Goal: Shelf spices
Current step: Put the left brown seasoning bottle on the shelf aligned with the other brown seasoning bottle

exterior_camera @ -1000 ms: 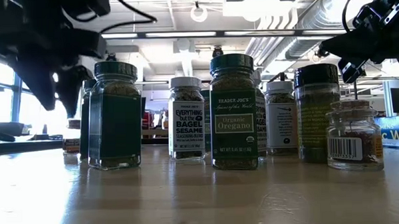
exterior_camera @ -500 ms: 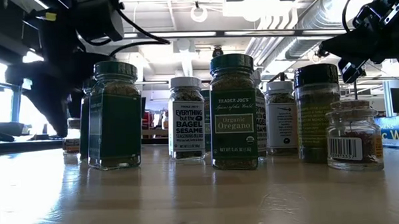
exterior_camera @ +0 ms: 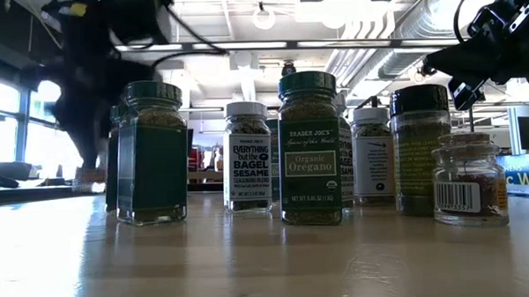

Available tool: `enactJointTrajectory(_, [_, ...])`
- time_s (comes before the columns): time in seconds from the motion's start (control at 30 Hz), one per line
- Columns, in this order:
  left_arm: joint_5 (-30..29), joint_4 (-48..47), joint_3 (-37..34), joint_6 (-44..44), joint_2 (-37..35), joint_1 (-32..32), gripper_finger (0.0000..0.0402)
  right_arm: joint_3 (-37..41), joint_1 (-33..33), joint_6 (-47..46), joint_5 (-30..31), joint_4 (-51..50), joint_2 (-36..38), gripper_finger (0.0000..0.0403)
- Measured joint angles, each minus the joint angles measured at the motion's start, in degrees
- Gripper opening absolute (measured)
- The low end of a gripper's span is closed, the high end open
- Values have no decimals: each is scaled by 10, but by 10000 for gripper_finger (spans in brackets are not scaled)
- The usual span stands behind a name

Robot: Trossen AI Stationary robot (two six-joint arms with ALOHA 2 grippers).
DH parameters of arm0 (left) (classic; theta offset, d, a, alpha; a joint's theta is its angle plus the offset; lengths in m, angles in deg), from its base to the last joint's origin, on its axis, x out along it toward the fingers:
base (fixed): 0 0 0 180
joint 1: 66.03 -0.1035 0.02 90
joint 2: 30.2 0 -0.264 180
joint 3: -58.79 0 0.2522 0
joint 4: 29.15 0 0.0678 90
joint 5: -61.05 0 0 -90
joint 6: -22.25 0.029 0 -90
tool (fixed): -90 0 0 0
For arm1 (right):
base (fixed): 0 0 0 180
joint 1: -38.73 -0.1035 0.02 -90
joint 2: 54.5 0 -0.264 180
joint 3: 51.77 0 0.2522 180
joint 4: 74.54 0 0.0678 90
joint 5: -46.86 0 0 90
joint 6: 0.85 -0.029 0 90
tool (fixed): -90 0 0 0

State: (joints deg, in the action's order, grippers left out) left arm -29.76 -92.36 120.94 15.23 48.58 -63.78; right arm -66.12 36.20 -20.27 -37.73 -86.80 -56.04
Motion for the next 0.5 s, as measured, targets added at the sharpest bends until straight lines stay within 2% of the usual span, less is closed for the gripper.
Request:
enactJointTrajectory(0.17, [29,-79,132,-4,1,-24,171,0,0,0,0,0,0,0])
enactJointTrajectory(0.3, [22,-80,240,-3,9,-62,171,0,0,0,0,0,0,0])
enactJointTrajectory(0.4, [14,-67,315,2,38,-105,171,0,0,0,0,0,0,0])
enactJointTrajectory(0.5, [12,-66,392,32,100,-150,171,0,0,0,0,0,0,0])
